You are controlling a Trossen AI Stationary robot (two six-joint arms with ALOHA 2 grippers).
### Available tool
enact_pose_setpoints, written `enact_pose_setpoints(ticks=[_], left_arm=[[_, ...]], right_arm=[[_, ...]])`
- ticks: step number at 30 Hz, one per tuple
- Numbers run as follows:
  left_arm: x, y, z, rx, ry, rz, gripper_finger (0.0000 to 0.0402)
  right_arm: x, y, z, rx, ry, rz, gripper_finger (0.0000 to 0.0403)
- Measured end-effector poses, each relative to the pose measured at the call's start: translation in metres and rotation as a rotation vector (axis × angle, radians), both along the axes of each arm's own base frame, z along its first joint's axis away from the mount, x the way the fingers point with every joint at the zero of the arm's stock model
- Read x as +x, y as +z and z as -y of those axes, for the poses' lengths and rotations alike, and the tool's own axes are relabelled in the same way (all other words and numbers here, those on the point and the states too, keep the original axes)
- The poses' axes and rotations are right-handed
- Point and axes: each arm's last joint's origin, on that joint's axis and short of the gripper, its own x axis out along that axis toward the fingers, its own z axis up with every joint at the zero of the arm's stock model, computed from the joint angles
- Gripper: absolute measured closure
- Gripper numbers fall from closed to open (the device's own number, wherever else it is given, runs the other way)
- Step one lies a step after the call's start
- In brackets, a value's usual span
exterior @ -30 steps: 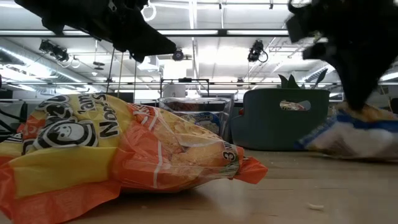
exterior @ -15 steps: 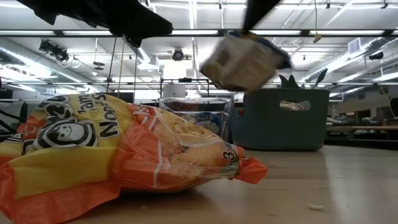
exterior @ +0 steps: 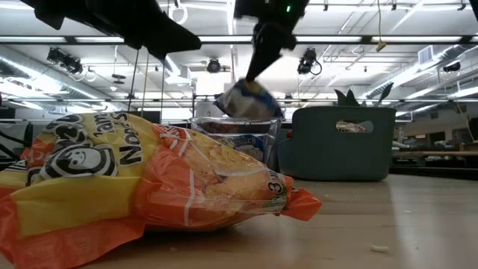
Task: Sort Maruchan noodles
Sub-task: Put the blue noodle pack into the transparent bin, then put the bottom orange noodle pack into the blue bin
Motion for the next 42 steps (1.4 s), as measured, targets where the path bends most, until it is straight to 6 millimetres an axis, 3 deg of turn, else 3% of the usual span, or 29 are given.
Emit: enact_pose_setpoints(ticks=[7,14,19,23,28,36,42], left_arm=[[-0.001,-0.005,0.0,-0.021,0.006,-0.047,0.0335],[-0.001,-0.005,0.0,-0.075,0.021,-0.043,0.0335],[-0.002,-0.007,0.002,-0.213,0.038,-0.066,0.0335],[-0.004,-0.011,0.009,-0.335,-0.023,-0.121,0.0335],[-0.005,-0.022,0.025,-0.346,-0.137,-0.209,0.0335],[-0.003,-0.032,0.035,-0.636,-0.02,-0.272,0.0335],[0.016,-0.015,0.06,-0.629,-0.036,-0.352,0.0335]], right_arm=[[0.005,-0.031,0.02,0.242,0.077,0.083,0.0362],[-0.008,-0.003,0.004,0.263,0.017,0.017,0.0327],[-0.032,0.0,-0.015,0.229,0.023,-0.01,0.0323],[-0.051,-0.014,-0.022,0.216,0.045,0.065,0.0324],[-0.078,-0.022,-0.035,0.171,0.088,0.241,0.0324],[-0.111,-0.03,-0.044,0.059,0.194,0.573,0.0324],[-0.123,-0.039,-0.039,-0.006,0.205,0.722,0.0324]])
